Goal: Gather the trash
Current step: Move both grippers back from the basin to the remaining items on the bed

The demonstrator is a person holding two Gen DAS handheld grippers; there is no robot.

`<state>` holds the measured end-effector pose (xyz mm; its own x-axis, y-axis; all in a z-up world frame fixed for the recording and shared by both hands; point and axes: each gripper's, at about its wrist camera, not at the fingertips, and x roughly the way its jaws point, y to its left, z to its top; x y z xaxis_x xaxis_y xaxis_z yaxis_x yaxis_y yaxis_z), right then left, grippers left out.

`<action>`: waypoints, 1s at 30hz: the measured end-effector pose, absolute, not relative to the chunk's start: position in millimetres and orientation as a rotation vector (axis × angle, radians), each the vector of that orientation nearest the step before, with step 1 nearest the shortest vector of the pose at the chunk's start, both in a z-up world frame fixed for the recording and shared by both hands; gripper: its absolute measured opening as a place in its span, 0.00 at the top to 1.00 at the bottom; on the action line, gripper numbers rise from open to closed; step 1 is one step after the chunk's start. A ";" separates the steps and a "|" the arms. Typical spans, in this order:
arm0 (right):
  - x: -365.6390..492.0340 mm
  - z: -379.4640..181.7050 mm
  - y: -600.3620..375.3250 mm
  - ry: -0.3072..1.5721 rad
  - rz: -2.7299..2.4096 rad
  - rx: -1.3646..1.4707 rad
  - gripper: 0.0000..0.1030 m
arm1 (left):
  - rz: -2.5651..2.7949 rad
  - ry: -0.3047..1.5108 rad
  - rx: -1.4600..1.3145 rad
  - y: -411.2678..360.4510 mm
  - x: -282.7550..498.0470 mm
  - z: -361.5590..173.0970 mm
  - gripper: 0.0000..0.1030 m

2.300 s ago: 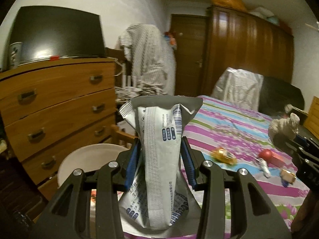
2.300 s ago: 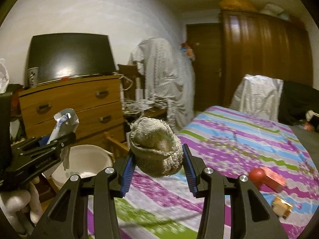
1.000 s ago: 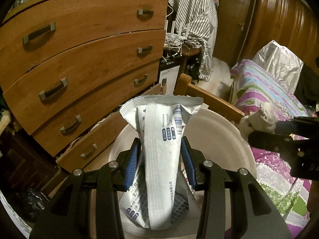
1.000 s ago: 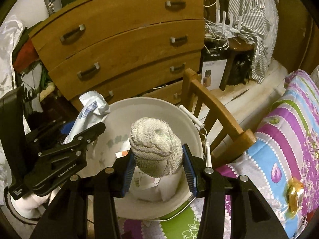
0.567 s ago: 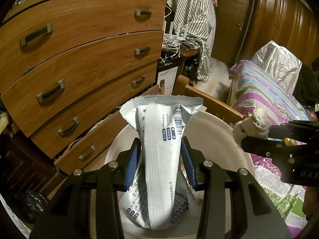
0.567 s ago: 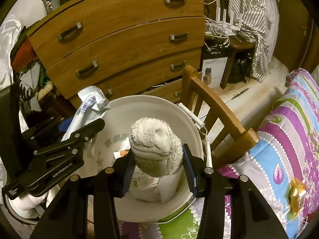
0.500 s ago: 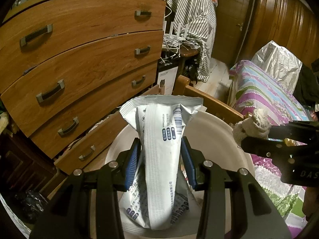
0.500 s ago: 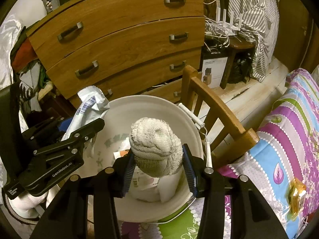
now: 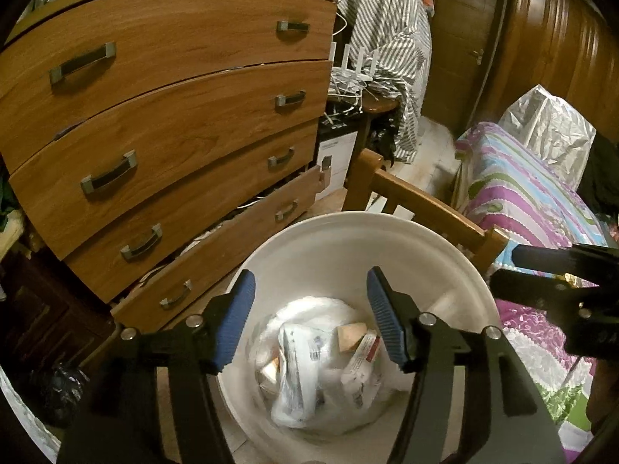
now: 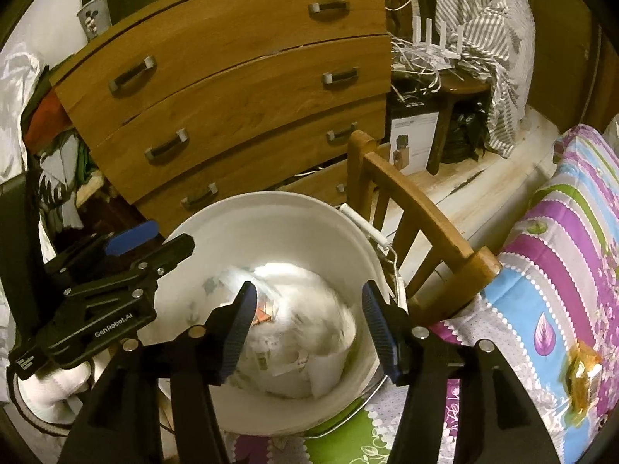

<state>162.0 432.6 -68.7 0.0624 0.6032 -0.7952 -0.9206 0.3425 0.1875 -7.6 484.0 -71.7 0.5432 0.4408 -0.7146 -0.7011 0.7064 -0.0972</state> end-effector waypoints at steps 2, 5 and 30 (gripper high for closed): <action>163.5 -66.8 428.7 0.932 1.205 -0.409 0.44 | 0.700 0.720 -0.398 483.5 -7.6 -71.4 0.44; 164.6 -62.6 420.2 0.926 1.205 -0.386 0.44 | 0.694 0.716 -0.397 480.0 -7.9 -68.7 0.44; 161.4 -66.1 47.6 0.689 0.845 -0.147 0.42 | 0.291 0.715 -0.242 284.4 55.9 -57.0 0.42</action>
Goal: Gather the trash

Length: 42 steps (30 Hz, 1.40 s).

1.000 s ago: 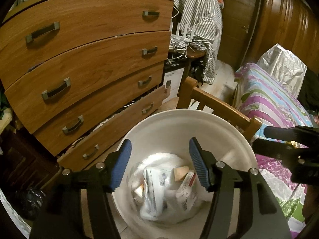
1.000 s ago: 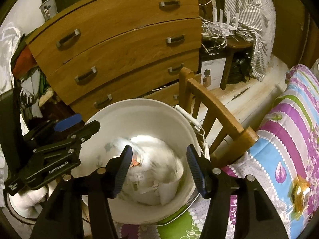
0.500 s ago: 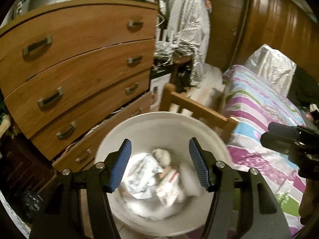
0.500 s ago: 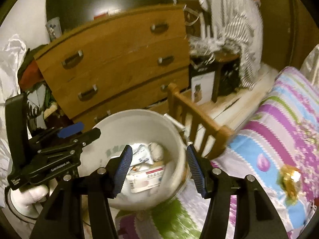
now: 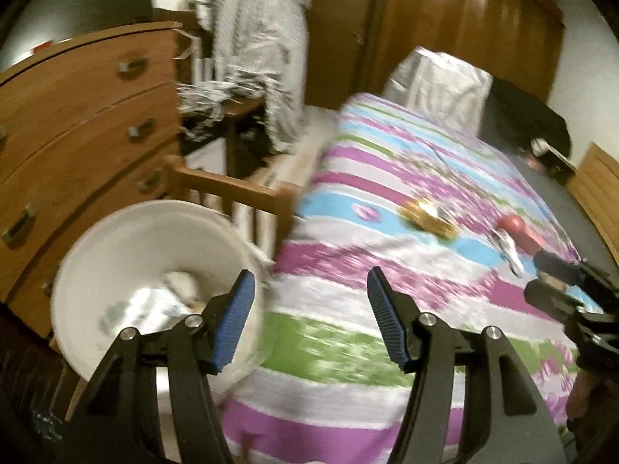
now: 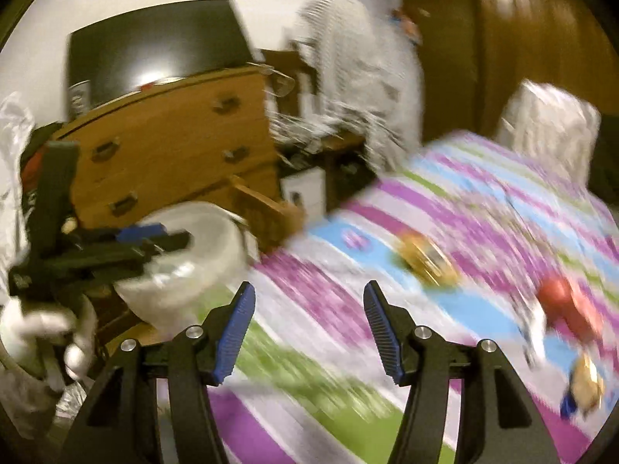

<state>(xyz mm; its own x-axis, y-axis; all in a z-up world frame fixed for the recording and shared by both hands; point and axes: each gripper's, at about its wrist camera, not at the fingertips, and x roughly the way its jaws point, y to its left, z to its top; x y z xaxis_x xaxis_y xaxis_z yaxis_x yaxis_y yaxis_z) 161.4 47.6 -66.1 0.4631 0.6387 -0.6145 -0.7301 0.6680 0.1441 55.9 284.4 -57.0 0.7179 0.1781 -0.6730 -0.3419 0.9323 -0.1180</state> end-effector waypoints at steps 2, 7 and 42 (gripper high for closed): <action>174.2 -90.1 4.5 0.741 0.766 -0.106 0.42 | 0.245 0.741 -0.227 263.3 66.4 -65.3 0.42; 188.2 -136.0 -105.6 0.802 0.589 -0.029 0.42 | 0.119 0.806 -0.166 199.8 93.9 -87.4 0.42; 343.3 -179.2 -219.8 1.016 0.561 0.269 0.35 | -0.069 0.999 -0.132 76.4 157.5 -145.0 0.39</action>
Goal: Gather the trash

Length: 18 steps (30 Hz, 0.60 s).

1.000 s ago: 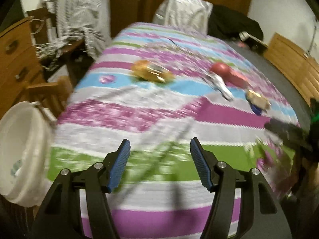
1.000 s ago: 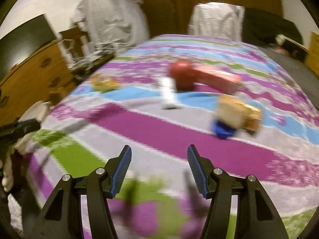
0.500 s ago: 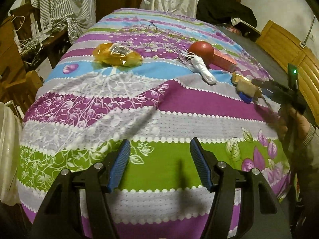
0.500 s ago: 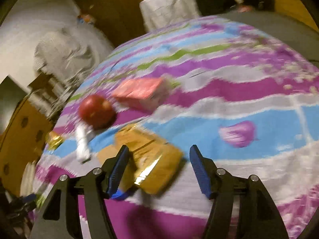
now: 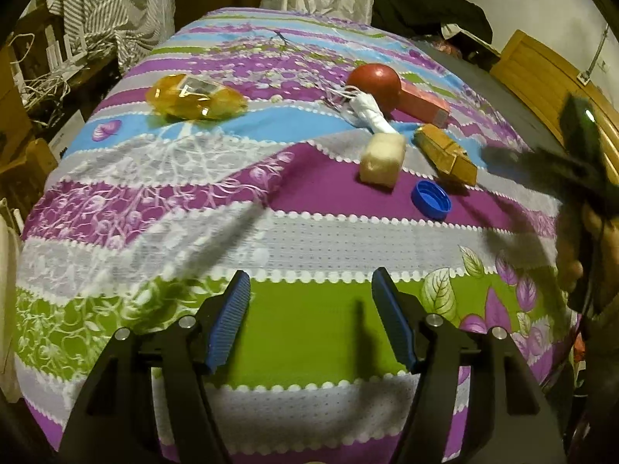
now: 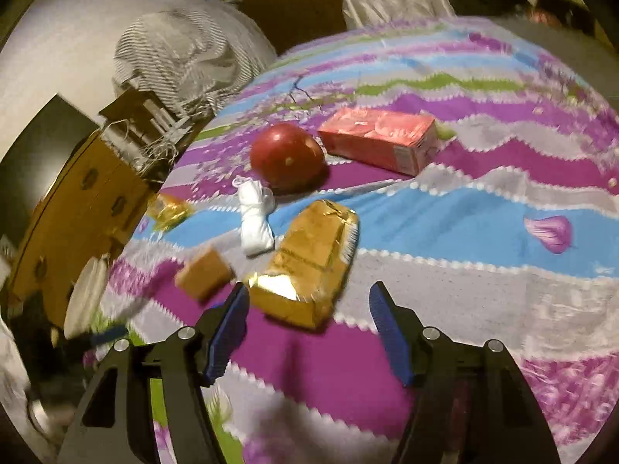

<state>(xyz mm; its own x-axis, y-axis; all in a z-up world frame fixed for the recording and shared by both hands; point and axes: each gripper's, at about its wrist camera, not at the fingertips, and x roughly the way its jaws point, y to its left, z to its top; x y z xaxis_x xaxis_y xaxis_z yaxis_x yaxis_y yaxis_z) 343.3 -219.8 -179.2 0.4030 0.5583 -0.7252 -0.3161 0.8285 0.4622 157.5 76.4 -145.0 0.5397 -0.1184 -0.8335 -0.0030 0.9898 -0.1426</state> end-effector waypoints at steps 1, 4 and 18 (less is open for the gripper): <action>349.9 -182.3 -213.3 1.031 0.553 0.272 0.34 | -0.070 1.002 -0.131 75.7 158.5 -146.1 0.39; 366.2 -191.5 -191.4 1.064 0.533 0.235 0.34 | -0.081 1.011 -0.129 74.8 165.6 -148.4 0.39; 341.4 -183.6 -225.9 1.012 0.520 0.148 0.52 | -0.264 0.968 -0.151 33.5 243.0 -143.6 0.37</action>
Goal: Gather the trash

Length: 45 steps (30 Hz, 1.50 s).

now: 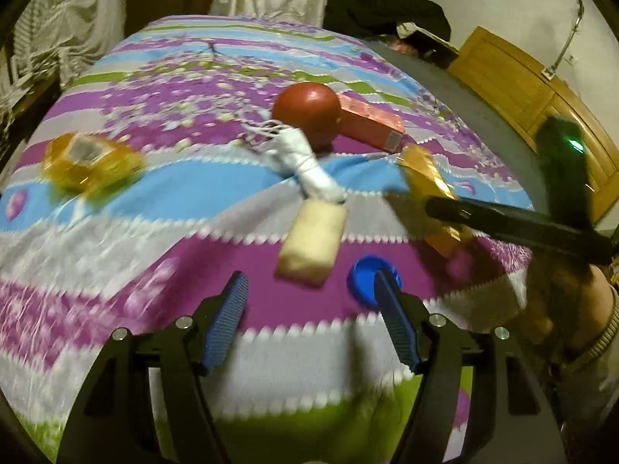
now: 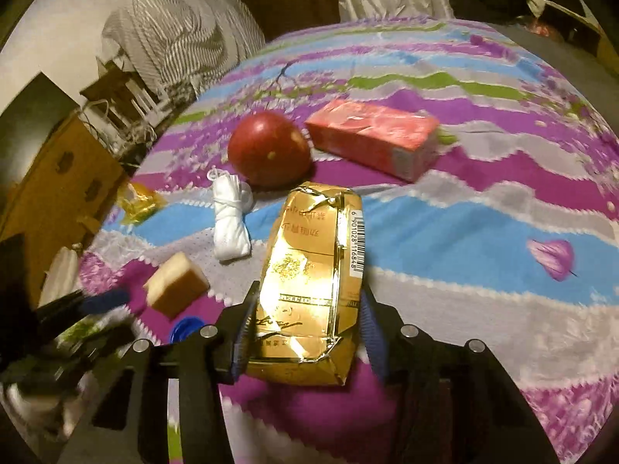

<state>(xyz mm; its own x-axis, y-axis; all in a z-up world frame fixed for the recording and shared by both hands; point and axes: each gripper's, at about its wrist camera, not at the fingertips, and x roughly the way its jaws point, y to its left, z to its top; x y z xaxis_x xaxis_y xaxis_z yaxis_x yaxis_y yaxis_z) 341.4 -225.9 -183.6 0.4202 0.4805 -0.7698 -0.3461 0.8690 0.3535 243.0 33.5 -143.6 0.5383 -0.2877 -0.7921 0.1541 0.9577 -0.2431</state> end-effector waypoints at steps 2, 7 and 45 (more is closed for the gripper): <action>335.5 -186.6 -241.4 1.031 0.520 0.150 0.52 | -0.270 0.970 -0.146 29.6 254.5 -147.4 0.37; 326.1 -196.9 -257.4 1.056 0.505 0.112 0.50 | -0.273 0.990 -0.136 23.1 273.2 -158.0 0.37; 285.4 -201.5 -135.4 0.962 0.696 -0.081 0.46 | -0.095 0.931 -0.124 68.1 247.2 -162.5 0.69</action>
